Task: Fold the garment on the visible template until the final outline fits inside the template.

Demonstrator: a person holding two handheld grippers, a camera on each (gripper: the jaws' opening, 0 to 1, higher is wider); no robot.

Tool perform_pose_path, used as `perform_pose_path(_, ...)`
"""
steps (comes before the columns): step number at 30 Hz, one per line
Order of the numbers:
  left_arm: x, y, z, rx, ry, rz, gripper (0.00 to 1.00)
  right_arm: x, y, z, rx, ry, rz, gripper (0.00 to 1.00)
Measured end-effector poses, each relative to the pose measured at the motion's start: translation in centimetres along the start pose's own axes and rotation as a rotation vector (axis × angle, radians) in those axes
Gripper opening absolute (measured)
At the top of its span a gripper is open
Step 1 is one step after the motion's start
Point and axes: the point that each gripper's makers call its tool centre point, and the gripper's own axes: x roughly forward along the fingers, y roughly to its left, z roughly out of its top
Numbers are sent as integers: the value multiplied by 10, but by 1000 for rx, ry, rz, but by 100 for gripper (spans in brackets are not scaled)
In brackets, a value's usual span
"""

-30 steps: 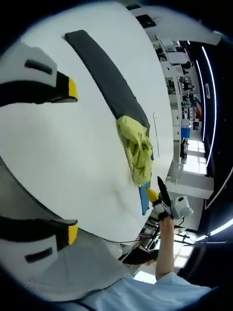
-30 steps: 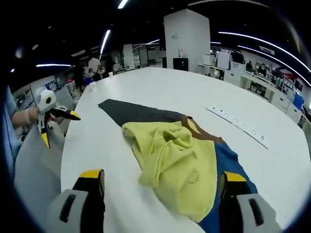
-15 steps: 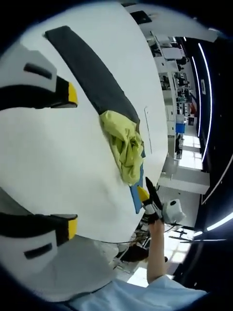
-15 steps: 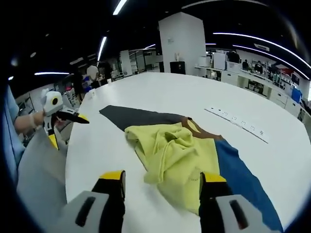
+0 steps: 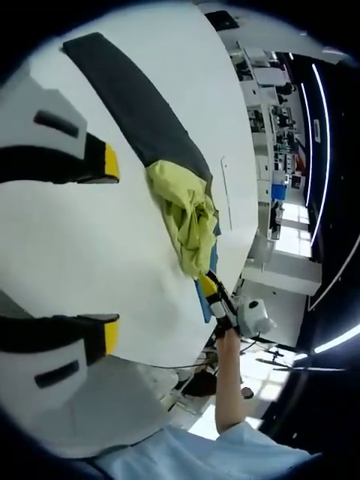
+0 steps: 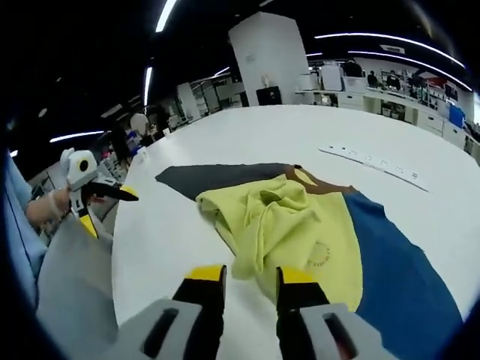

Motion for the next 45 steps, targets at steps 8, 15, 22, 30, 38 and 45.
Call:
perform_pose_path(8, 17, -2, 15, 1, -12, -30, 56, 1, 1, 1, 22, -21, -1, 0)
perform_pose_path(15, 48, -13, 42, 33, -26, -95, 43, -5, -5, 6, 21, -53, -25, 0)
perform_pose_path(22, 76, -11, 73, 39, -49, -89, 38, -13, -14, 12, 28, -79, -56, 0)
perform_pose_path(30, 121, -8, 98, 15, -46, -56, 32, -17, -18, 12, 42, -95, -67, 0)
perform_pose_path(38, 161, -1, 88, -73, -20, 1, 25, -19, -23, 10, 68, -109, -70, 0)
perform_pose_path(45, 185, 0, 79, -124, 0, 31, 25, -19, -25, 9, 84, -120, -71, 0)
